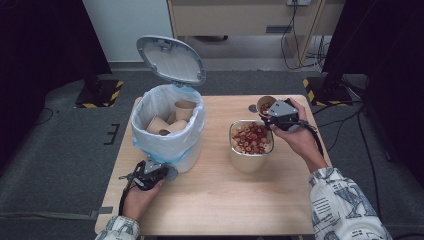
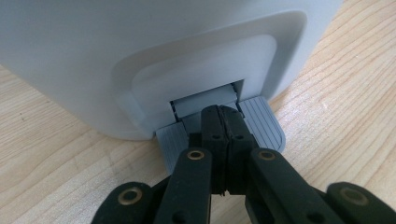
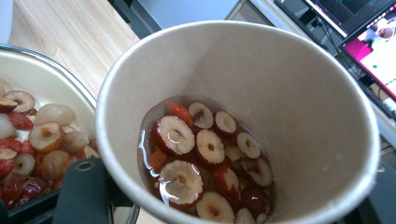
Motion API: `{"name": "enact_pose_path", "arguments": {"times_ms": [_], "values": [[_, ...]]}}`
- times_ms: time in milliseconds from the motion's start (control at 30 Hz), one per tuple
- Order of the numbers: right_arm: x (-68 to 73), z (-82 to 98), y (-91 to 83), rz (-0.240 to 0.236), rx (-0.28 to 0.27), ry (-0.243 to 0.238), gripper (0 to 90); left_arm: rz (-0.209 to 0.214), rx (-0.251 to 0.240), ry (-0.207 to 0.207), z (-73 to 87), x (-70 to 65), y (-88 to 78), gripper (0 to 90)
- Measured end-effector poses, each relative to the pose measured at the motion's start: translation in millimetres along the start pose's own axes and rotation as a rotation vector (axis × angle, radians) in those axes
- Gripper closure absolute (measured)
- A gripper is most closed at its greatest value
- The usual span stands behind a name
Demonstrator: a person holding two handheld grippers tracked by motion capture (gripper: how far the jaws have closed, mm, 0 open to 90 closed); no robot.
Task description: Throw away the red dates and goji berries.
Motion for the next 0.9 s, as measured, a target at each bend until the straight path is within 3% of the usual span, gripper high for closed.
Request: {"name": "enact_pose_path", "arguments": {"times_ms": [233,900], "values": [[7.8,-3.5,-3.1,0.004,0.004,-0.079,31.1,-0.001,0.000,0.001,0.0,-0.1,0.0,88.6],[15.8,-4.1,-5.9,0.009,-0.002,-0.152,31.0,0.000,0.001,0.001,-0.1,0.1,0.0,88.6]]}}
Point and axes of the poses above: each handheld gripper's, and its own axes: y roughly forward along the jaws, z roughly out of its underside, x roughly to its left, the point moved 1 cm from there along y, roughly forward along the jaws, and after that the axes turned 2 degrees about -y, right-handed, at the moved point
